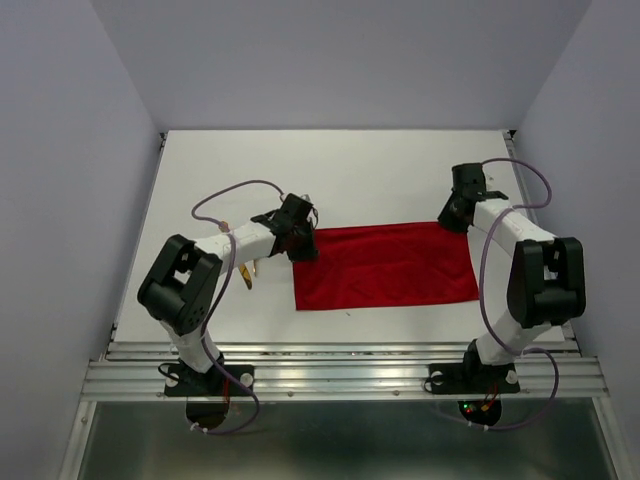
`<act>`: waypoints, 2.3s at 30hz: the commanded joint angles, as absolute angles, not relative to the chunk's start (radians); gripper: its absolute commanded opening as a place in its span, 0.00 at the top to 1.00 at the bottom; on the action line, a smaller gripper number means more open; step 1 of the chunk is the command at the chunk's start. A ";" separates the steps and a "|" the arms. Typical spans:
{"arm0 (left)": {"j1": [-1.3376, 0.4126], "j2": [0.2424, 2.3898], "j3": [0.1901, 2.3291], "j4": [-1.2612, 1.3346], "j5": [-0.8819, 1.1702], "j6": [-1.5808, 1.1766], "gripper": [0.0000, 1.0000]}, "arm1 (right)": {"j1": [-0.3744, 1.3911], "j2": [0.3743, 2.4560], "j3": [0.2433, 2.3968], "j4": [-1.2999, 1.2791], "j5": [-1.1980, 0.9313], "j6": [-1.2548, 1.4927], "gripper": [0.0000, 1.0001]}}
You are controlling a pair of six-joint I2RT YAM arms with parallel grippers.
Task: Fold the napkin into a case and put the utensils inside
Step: Smooth out the rectangle-folded napkin at the center of the board.
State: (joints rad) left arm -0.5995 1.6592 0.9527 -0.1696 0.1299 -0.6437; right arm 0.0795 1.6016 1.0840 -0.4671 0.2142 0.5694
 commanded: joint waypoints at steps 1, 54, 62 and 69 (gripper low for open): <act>-0.589 1.700 1.084 -0.178 0.095 -0.586 1.00 | 0.022 1.679 1.150 -0.414 0.186 0.512 0.82; -0.439 1.795 1.307 -0.264 0.078 -0.405 1.00 | 0.190 1.503 0.735 -0.457 0.081 0.739 0.66; -0.511 1.726 1.200 -0.249 0.070 -0.440 1.00 | 0.388 1.474 0.787 -0.488 0.095 0.839 0.65; -0.624 1.752 1.152 -0.195 0.118 -0.500 1.00 | 0.388 1.272 0.796 -0.673 0.268 0.827 0.53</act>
